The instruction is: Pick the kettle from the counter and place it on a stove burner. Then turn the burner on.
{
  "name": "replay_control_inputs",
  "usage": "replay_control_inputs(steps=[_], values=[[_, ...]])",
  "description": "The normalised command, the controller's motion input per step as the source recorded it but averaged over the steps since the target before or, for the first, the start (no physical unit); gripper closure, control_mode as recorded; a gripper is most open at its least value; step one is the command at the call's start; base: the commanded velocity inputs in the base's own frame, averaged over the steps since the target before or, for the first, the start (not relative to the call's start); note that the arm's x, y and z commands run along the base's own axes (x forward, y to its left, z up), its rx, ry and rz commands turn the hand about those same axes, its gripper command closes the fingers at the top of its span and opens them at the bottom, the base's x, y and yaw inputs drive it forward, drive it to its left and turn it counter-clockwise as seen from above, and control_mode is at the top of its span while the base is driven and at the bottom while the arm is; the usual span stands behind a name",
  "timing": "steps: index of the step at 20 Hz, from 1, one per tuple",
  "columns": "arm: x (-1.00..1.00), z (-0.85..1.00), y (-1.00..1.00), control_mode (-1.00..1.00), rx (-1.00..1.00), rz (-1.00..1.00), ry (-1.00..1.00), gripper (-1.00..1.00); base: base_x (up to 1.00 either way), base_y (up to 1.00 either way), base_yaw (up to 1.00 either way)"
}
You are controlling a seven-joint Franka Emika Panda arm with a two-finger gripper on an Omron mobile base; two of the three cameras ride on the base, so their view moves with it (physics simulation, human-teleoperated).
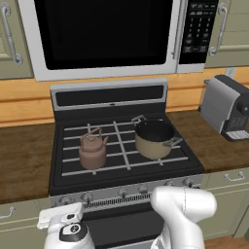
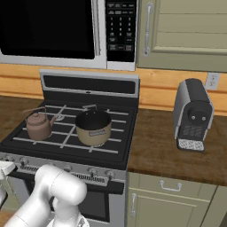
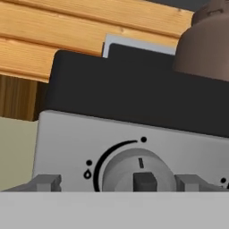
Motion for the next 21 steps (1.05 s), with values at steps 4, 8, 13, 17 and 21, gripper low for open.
replay_control_inputs(steps=[4,8,13,17,21], values=[[-0.22,0.24,0.84,-1.0,-0.3,0.11,0.05,-1.0,0.0,0.0,0.0],[-0.22,0.31,0.88,-1.0,-0.31,0.12,0.06,-1.0,0.0,0.0,0.0],[-0.28,0.32,0.94,-1.0,-0.31,0.13,0.05,-1.0,0.0,0.0,0.0],[-0.35,0.34,0.99,-1.0,-0.28,0.13,0.05,-1.0,0.0,0.0,0.0],[-0.39,0.3,1.0,-1.0,-0.27,0.13,0.05,-1.0,0.0,0.0,0.0]])
